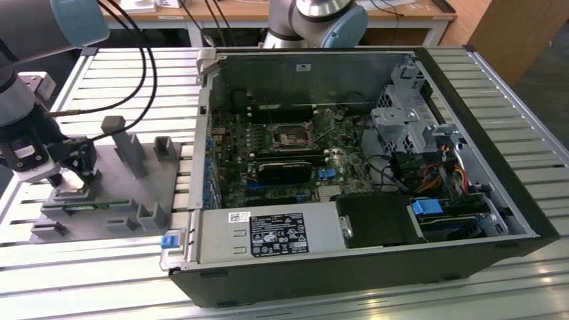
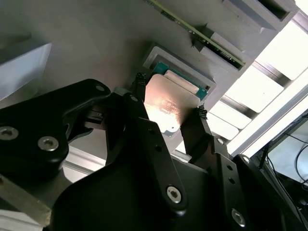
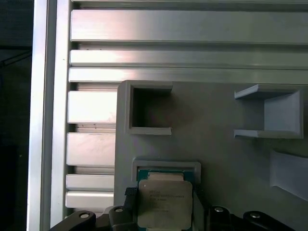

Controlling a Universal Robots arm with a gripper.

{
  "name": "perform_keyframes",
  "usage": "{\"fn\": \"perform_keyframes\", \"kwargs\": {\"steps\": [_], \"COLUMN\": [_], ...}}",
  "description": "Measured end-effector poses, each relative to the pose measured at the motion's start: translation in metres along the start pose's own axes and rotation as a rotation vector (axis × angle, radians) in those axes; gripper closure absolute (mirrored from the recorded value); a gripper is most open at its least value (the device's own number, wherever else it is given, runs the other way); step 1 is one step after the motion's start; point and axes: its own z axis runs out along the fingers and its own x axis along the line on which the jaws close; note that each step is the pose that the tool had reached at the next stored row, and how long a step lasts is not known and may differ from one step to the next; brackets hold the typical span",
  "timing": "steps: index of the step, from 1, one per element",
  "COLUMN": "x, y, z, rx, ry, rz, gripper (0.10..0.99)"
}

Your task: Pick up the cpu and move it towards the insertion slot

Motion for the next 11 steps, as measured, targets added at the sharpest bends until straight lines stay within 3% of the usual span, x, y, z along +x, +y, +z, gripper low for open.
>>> {"fn": "perform_keyframes", "kwargs": {"steps": [11], "x": [0.0001], "y": [0.0004], "z": [-0.0122], "rx": [0.000], "ry": [-0.0001], "rz": [0.000], "gripper": [0.545]}}
